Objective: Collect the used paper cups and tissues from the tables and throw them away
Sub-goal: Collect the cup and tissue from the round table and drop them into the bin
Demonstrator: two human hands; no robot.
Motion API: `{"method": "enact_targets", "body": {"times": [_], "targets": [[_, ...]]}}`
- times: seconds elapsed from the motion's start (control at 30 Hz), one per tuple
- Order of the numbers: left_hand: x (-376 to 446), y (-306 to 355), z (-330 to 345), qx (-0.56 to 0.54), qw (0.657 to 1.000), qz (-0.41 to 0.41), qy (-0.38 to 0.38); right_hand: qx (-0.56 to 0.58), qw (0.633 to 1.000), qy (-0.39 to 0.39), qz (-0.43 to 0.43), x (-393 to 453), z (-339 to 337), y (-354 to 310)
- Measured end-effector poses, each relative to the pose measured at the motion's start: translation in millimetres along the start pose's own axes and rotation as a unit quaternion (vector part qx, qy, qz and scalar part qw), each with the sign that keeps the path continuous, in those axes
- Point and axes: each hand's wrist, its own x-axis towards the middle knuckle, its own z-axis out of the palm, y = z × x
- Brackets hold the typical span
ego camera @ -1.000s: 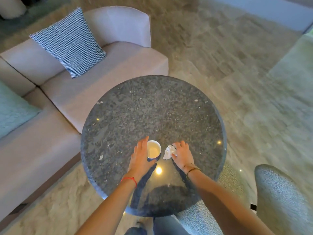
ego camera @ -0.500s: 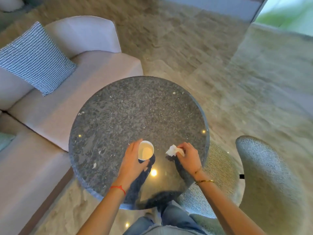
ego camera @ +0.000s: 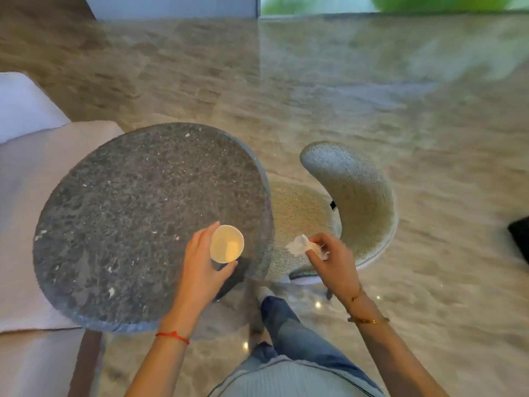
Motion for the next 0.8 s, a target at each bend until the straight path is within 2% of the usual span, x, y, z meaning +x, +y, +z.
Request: {"method": "enact_targets", "body": {"times": [0.2,0.5,0.8], "targets": [[-3.5,73.7,51.1,-0.011,0.991,0.106,-0.081,0.015,0.988,0.103,0.113,-81.6,-72.7,44.8],[-0.9,210.4,183.7,-0.011,0.950,0.233,-0.209,0.032,0.929,0.251,0.269,-160.5,-168.0,140.7],[-7.7,381.7,355.1,-0.055,0.908,0.316,-0.270,0.007,0.889,0.331,0.318,-195.0,-329.3,270.8]]}}
